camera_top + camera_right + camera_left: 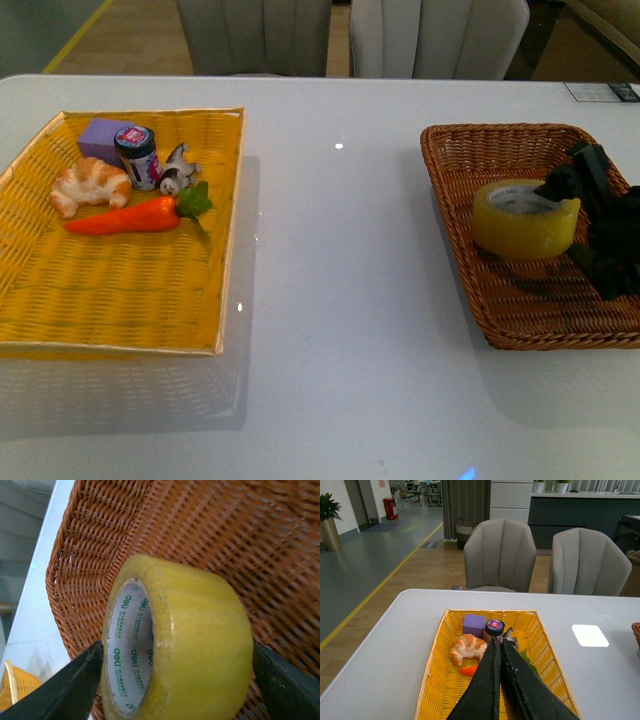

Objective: Move tape to another basket

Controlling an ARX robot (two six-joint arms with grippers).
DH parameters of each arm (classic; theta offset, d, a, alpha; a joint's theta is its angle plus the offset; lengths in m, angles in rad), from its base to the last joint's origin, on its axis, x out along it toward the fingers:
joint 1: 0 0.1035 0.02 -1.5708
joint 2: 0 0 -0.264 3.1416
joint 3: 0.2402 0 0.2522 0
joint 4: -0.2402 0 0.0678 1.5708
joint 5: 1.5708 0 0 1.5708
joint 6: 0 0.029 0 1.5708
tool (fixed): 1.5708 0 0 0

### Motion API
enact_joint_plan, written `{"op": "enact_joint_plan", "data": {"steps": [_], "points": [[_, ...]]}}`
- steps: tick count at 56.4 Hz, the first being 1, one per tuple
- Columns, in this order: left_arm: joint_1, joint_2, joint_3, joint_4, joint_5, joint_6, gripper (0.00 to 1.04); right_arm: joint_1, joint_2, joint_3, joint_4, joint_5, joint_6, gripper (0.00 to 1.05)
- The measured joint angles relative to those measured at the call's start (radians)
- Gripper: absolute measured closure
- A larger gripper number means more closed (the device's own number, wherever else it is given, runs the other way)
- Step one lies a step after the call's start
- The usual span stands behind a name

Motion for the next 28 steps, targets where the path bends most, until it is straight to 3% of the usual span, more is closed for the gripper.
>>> {"op": "enact_joint_plan", "data": {"steps": [3,18,25,28], "points": [[0.000,-0.021,0.000,-0.023,0.000,0.000,1.03,-0.016,-0.048,-0.034,-0.005,0.002,-0.019,0.07],[0.000,-0.107,0.000,-0.108,0.000,0.000,1.03,-0.092,-0.416,-0.246,-0.064,0.013,-0.179,0.09],[0.000,-0.143,0.000,-0.145,0.000,0.000,1.03,-0.103,-0.729,-0.382,-0.150,0.019,-0.292,0.09],[0.000,-0.204,0.000,-0.230,0.000,0.000,1.03,-0.108,-0.842,-0.423,-0.188,0.022,-0.317,0.09]]}}
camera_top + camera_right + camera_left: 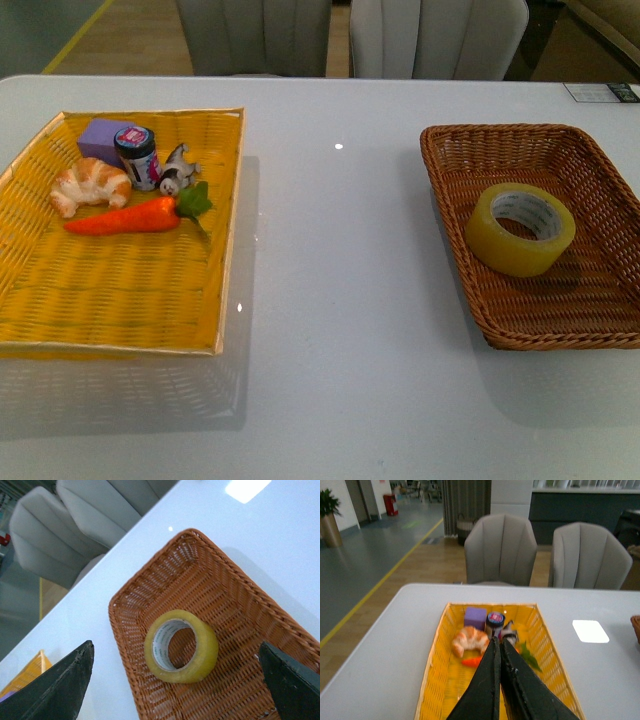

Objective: Move tape to another basket

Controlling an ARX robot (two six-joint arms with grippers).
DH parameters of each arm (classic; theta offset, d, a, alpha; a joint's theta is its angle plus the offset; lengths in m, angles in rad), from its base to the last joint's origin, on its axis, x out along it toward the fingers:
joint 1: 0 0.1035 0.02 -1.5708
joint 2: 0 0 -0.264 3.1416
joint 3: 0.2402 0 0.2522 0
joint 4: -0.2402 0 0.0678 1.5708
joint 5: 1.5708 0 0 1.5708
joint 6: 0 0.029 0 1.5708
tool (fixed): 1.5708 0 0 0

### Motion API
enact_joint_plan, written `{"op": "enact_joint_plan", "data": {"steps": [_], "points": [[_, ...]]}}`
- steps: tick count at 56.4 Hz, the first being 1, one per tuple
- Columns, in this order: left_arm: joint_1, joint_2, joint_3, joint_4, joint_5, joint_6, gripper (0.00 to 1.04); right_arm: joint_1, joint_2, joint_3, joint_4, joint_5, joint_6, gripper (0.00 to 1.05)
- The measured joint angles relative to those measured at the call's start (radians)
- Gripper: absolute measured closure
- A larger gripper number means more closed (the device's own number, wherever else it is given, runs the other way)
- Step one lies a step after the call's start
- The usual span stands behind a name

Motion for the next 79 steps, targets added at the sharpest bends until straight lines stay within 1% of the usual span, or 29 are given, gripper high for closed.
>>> {"op": "enact_joint_plan", "data": {"steps": [1,3,4,6,9,12,13,17,18,23,24,28,30,33,35,38,49,56,63,79], "points": [[0.000,-0.030,0.000,-0.039,0.000,0.000,1.03,-0.005,-0.038,-0.023,0.023,-0.023,-0.025,0.11],[0.000,-0.073,0.000,-0.077,-0.001,0.000,1.03,-0.013,-0.111,-0.078,0.122,-0.084,-0.136,0.18],[0.000,-0.079,0.000,-0.080,-0.001,0.000,1.03,-0.013,-0.127,-0.091,0.145,-0.092,-0.149,0.19],[0.000,-0.096,0.000,-0.084,0.000,0.000,1.03,-0.011,-0.194,-0.137,0.218,-0.103,-0.261,0.27],[0.000,-0.097,0.000,-0.087,0.000,0.000,1.03,0.001,-0.261,-0.173,0.247,-0.104,-0.400,0.35],[0.000,-0.098,0.000,-0.090,0.000,0.000,1.03,0.015,-0.315,-0.207,0.245,-0.094,-0.496,0.46],[0.000,-0.098,0.000,-0.090,0.000,0.000,1.03,0.018,-0.320,-0.212,0.243,-0.092,-0.507,0.48],[0.000,-0.099,0.000,-0.090,-0.001,0.000,1.03,0.036,-0.359,-0.256,0.220,-0.072,-0.564,0.62],[0.000,-0.099,0.000,-0.090,-0.001,0.000,1.03,0.043,-0.376,-0.270,0.212,-0.067,-0.579,0.67],[0.000,-0.099,0.000,-0.090,0.000,0.000,1.03,0.062,-0.440,-0.299,0.184,-0.050,-0.600,0.83],[0.000,-0.099,0.000,-0.090,0.000,0.000,1.03,0.063,-0.447,-0.302,0.181,-0.047,-0.601,0.85],[0.000,-0.099,0.000,-0.090,0.000,0.000,1.03,0.075,-0.502,-0.323,0.150,-0.030,-0.608,0.99],[0.000,-0.099,0.000,-0.090,0.000,0.000,1.03,0.080,-0.521,-0.332,0.137,-0.029,-0.611,1.03],[0.000,-0.099,0.000,-0.090,0.000,0.000,1.03,0.119,-0.558,-0.346,0.110,0.032,-0.618,1.03],[0.000,-0.099,0.000,-0.090,0.000,0.000,1.03,0.142,-0.579,-0.355,0.099,0.046,-0.619,1.03],[0.000,-0.099,0.000,-0.090,0.000,0.000,1.03,0.163,-0.588,-0.383,0.140,0.047,-0.621,1.03],[0.000,-0.099,0.000,-0.090,0.000,0.000,1.03,0.167,-0.698,-0.402,0.043,0.057,-0.622,1.03],[0.000,-0.099,0.000,-0.090,0.000,0.000,1.03,0.168,-0.835,-0.403,-0.083,0.057,-0.622,1.03],[0.000,-0.099,0.000,-0.090,0.000,0.000,1.03,0.168,-0.923,-0.403,-0.163,0.057,-0.622,1.03],[0.000,-0.099,0.000,-0.090,0.000,0.000,1.03,0.168,-1.066,-0.403,-0.301,0.057,-0.622,1.03]]}}
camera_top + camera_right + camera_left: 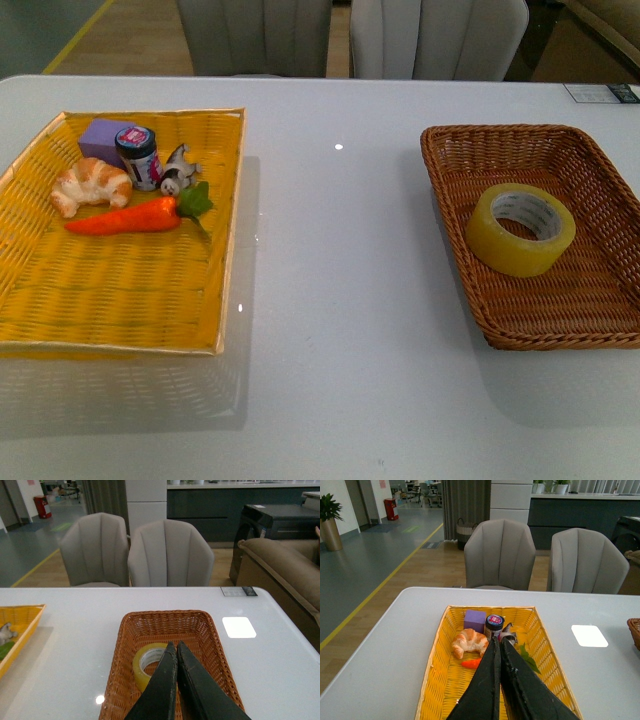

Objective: Move tape to another basket

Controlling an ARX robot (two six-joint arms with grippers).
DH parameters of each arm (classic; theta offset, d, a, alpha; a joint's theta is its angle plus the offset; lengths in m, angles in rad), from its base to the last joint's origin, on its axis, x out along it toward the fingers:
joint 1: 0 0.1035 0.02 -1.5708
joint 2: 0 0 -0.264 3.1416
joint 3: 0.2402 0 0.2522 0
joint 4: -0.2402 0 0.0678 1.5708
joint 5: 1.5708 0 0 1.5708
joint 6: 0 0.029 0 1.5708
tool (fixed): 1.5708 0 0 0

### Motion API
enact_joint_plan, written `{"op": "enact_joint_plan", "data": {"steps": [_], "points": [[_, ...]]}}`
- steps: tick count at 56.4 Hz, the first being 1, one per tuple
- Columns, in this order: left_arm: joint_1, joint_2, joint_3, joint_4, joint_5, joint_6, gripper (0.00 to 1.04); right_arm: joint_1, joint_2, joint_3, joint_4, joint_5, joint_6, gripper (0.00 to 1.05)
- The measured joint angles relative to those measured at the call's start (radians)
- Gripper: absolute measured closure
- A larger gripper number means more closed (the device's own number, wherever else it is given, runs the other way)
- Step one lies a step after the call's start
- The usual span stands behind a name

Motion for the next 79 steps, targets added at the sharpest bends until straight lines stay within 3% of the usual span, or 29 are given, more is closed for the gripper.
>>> {"op": "enact_joint_plan", "data": {"steps": [30,36,55,57,61,79], "points": [[0.000,0.000,0.000,0.000,0.000,0.000,1.03,0.000,-0.160,0.000,-0.159,0.000,0.000,1.03],[0.000,0.000,0.000,0.000,0.000,0.000,1.03,0.001,-0.293,0.000,-0.321,0.001,0.000,1.03],[0.000,0.000,0.000,0.000,0.000,0.000,1.03,0.002,-0.330,0.000,-0.335,0.000,0.000,1.03],[0.000,0.000,0.000,0.000,0.000,0.000,0.99,0.002,-0.330,0.000,-0.335,0.000,-0.001,0.95],[0.000,0.000,0.000,0.000,0.000,0.000,0.80,0.002,-0.330,0.000,-0.335,0.000,-0.002,0.75],[0.000,0.000,0.000,0.000,0.000,0.000,0.18,0.002,-0.330,0.001,-0.335,0.000,-0.002,0.14]]}}
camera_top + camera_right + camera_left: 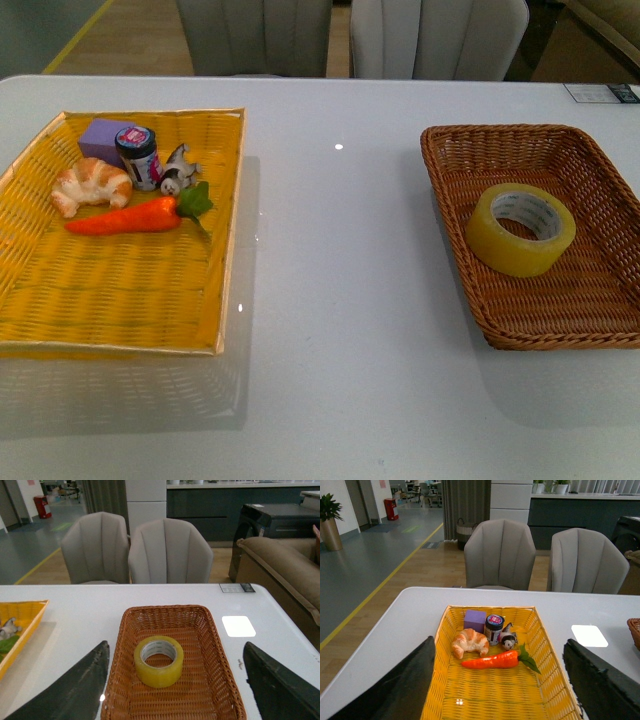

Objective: Move tape to another basket

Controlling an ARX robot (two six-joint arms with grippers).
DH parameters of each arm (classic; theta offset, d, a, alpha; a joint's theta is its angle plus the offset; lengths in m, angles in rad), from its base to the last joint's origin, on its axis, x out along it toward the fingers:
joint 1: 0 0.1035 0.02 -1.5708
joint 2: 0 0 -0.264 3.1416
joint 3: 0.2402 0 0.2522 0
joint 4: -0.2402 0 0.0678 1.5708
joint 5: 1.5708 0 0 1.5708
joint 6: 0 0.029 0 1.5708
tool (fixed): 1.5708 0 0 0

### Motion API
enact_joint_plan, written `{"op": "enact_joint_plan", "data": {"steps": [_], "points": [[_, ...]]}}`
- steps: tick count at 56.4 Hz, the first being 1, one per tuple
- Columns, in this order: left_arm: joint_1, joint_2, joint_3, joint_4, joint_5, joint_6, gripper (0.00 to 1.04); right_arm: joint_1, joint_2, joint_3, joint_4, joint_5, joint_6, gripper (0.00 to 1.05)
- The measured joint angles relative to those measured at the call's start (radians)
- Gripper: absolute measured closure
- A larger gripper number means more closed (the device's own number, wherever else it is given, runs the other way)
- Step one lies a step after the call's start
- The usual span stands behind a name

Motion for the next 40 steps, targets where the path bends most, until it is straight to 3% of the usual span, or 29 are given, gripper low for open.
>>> {"op": "enact_joint_plan", "data": {"steps": [4,40], "points": [[0.000,0.000,0.000,0.000,0.000,0.001,0.07,0.000,0.000,0.000,0.000,0.000,0.000,0.08],[0.000,0.000,0.000,0.000,0.000,0.002,0.09,0.000,0.000,0.000,0.000,0.000,0.000,0.09]]}}
